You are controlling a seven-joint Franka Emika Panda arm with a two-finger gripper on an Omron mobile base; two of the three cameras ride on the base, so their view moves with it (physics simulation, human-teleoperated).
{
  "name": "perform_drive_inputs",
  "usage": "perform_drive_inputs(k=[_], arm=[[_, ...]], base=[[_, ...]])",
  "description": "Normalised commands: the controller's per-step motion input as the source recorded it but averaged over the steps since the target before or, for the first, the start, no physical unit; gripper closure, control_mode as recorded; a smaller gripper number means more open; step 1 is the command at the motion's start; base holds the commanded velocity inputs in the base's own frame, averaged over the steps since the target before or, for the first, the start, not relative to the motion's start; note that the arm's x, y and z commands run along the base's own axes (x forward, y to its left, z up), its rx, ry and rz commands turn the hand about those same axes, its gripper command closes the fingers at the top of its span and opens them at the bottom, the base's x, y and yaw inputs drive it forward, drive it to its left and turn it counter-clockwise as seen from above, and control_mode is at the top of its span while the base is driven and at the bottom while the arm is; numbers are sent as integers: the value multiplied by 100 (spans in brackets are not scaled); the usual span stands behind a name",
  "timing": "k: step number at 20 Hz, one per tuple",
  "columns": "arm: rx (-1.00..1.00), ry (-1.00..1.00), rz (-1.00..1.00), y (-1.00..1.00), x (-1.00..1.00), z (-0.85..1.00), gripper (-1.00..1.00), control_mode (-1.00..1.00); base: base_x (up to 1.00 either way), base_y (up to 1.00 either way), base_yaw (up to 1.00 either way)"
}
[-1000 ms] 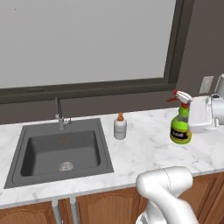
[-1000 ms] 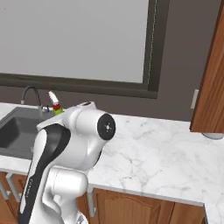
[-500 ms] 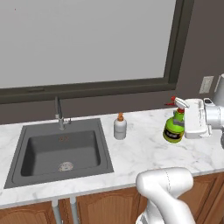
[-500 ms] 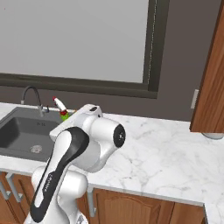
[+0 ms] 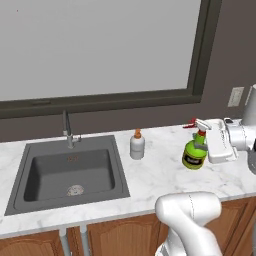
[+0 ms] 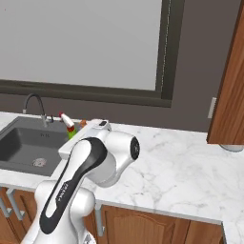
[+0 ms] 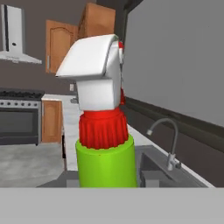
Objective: Locate and retrieve the spray and soap dispenser from the cabinet. Place them next to the sink.
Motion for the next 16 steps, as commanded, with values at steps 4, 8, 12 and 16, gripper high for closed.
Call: perform_drive_inputs(k=[4, 8, 12, 16], arm=[[0, 2, 12, 21, 27, -29, 100, -100], [0, -2, 8, 18, 34, -29, 100, -100], [0, -2, 8, 17, 35, -39, 100, -100], [0, 0, 8, 17, 34, -43, 100, -100]], base=[[0, 0, 0], [0, 0, 0], [0, 0, 0], [0, 0, 0]])
